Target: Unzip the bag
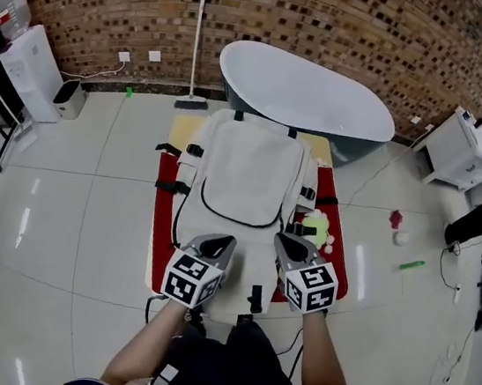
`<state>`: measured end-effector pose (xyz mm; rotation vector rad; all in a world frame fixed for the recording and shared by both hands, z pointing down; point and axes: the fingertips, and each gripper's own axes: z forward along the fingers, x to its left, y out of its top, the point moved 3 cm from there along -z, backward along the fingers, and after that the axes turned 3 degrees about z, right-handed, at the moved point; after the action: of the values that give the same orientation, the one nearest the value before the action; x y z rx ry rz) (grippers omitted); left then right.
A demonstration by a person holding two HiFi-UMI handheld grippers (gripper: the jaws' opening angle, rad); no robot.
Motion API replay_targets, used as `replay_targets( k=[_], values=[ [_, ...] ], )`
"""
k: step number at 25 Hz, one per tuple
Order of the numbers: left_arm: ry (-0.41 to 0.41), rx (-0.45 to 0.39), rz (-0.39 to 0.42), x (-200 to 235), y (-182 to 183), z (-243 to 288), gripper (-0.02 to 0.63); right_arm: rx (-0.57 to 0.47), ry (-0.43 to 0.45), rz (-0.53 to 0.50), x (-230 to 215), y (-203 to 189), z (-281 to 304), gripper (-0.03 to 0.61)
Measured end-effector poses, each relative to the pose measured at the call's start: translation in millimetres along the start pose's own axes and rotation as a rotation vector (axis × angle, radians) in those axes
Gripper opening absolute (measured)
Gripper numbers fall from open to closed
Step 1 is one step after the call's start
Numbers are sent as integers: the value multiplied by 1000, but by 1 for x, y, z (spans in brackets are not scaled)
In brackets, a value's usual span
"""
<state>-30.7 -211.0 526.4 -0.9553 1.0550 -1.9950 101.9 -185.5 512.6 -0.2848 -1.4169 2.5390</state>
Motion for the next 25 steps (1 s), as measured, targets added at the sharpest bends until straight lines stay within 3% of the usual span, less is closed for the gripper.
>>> replay_targets(
  k=[2, 4, 13, 15, 18, 25],
  values=[
    [-22, 20, 5, 1, -2, 6, 2, 34, -36, 2, -11, -8, 4, 9],
    [-30, 38, 11, 3, -2, 13, 2, 58, -52, 13, -23, -13, 11, 75],
    [7, 139, 63, 4, -13, 39, 3, 215, -55, -48, -55, -42, 61, 109],
    [10, 145, 68, 1, -15, 40, 3, 266, -67, -75, -59, -51, 69, 104],
    [23, 155, 67, 1, -20, 37, 3, 317, -62, -106, -57, -57, 71, 43],
    [55, 178, 46, 9, -27, 35, 3, 401, -14, -205, -52, -60, 69, 29]
  ],
)
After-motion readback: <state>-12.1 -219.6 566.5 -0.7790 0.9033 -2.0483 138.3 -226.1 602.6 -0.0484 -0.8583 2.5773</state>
